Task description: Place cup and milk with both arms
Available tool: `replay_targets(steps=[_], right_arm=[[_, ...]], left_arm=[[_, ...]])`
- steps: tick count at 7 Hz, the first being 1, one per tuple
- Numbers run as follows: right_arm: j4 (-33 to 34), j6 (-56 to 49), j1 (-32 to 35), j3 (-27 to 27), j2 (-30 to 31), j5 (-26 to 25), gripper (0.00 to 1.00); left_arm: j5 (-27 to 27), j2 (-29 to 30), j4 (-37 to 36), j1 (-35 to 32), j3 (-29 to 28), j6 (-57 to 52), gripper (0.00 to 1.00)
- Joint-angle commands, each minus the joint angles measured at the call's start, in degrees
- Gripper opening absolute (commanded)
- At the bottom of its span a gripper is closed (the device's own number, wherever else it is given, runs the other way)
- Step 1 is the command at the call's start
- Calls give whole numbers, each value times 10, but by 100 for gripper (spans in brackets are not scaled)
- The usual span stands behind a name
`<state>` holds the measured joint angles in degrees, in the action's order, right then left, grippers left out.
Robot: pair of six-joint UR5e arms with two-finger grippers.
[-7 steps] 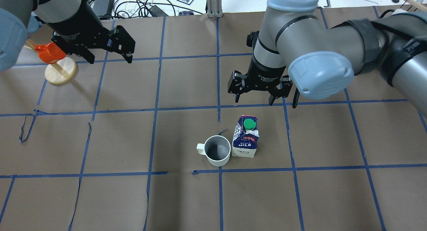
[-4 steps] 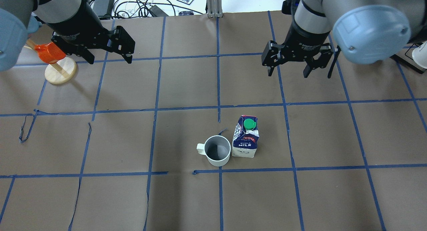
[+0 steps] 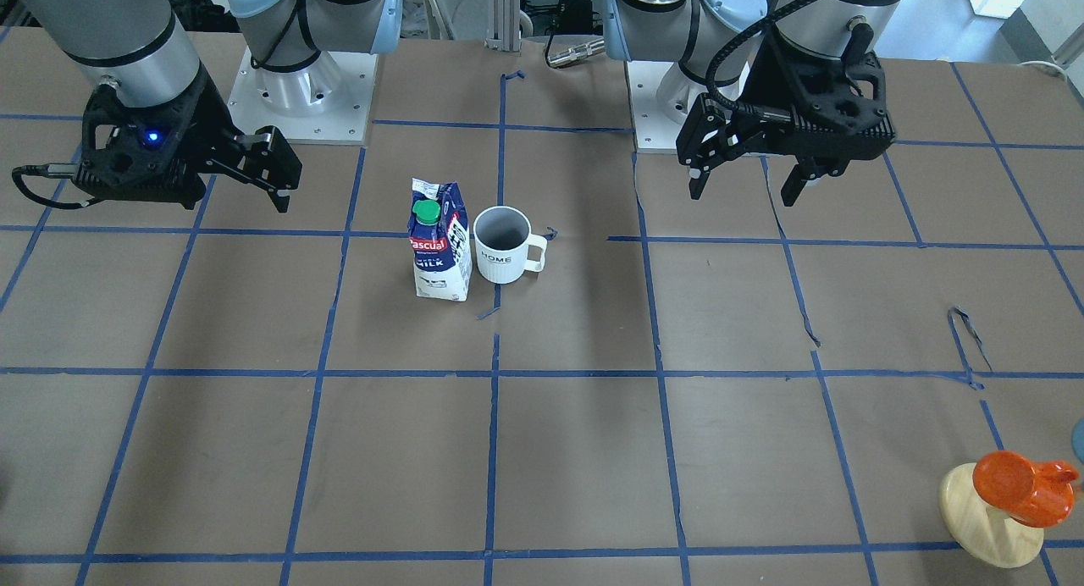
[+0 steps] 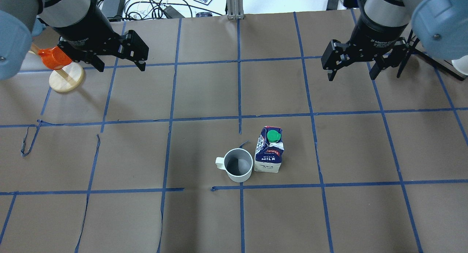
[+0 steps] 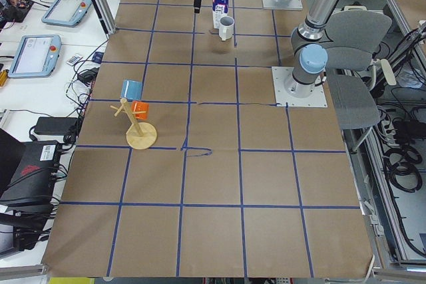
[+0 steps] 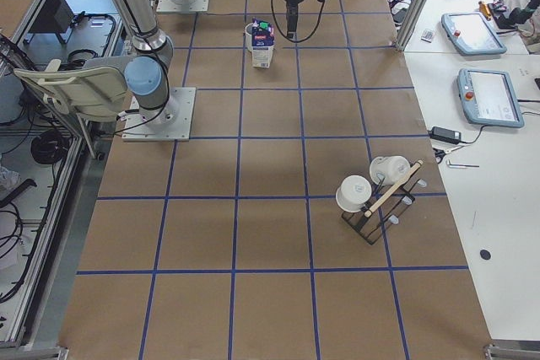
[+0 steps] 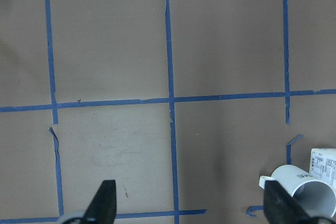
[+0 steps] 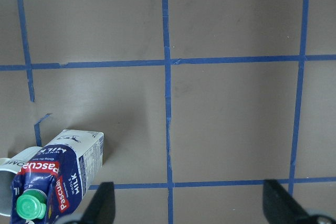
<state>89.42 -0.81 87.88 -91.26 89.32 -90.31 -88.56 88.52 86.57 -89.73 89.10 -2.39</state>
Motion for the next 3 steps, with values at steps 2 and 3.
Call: replay_targets(steps=[2, 3], right_arm=[[-5, 4, -1, -2, 2, 1, 100], [-3, 5, 0, -2, 2, 7, 100]], left_arm=[[-1, 0, 0, 1, 1, 0, 100], [-1, 0, 0, 1, 1, 1, 100]])
